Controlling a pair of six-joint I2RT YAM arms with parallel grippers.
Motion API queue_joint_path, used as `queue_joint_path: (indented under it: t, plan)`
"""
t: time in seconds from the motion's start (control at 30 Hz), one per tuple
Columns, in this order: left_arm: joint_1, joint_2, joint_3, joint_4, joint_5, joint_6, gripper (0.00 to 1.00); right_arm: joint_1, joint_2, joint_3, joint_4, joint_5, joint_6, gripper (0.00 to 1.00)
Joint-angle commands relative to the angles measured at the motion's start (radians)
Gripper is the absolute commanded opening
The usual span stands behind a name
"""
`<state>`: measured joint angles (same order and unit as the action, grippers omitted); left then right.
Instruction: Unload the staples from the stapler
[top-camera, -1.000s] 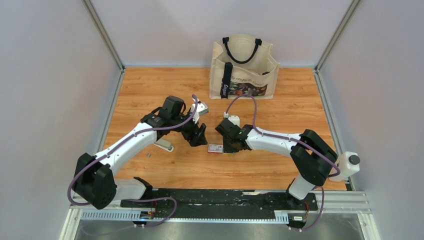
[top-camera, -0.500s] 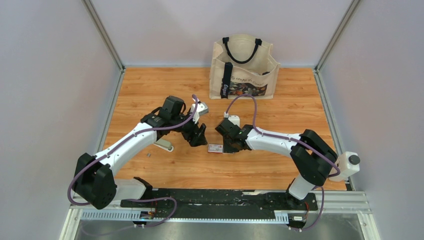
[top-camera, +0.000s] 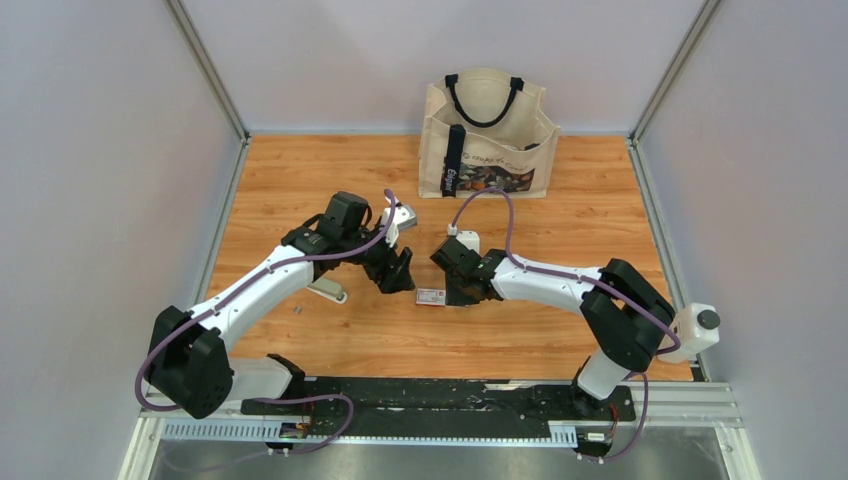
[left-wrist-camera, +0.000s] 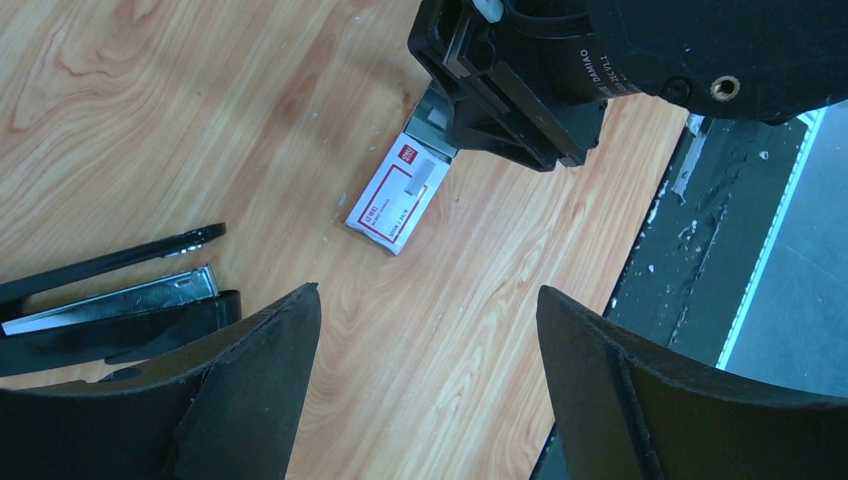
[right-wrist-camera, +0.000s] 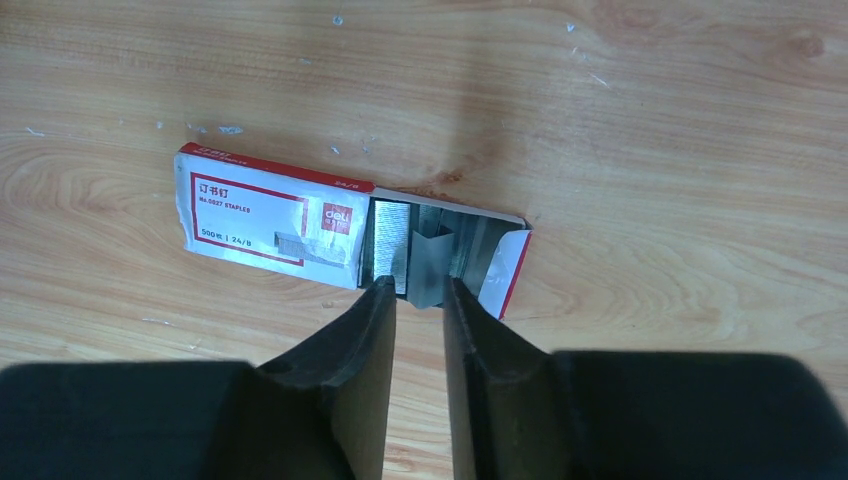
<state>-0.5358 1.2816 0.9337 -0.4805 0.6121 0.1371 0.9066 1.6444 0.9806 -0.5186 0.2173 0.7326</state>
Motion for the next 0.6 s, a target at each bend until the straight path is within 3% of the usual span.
queue_joint_path:
  t: [0.0,0.17,0.57]
  plan:
    - [-0.004,-0.027,-0.003,0.006,0.018,0.024,0.87,0.003,-0.014,-0.003,0.023,0.021,-0.002,0.31]
    - [-0.004,-0.028,0.001,0.003,0.02,0.021,0.87,0.003,-0.029,-0.01,0.019,0.024,0.001,0.38]
    - [-0.004,-0.027,0.004,0.003,0.023,0.018,0.88,0.005,-0.074,0.012,0.005,0.033,-0.009,0.38]
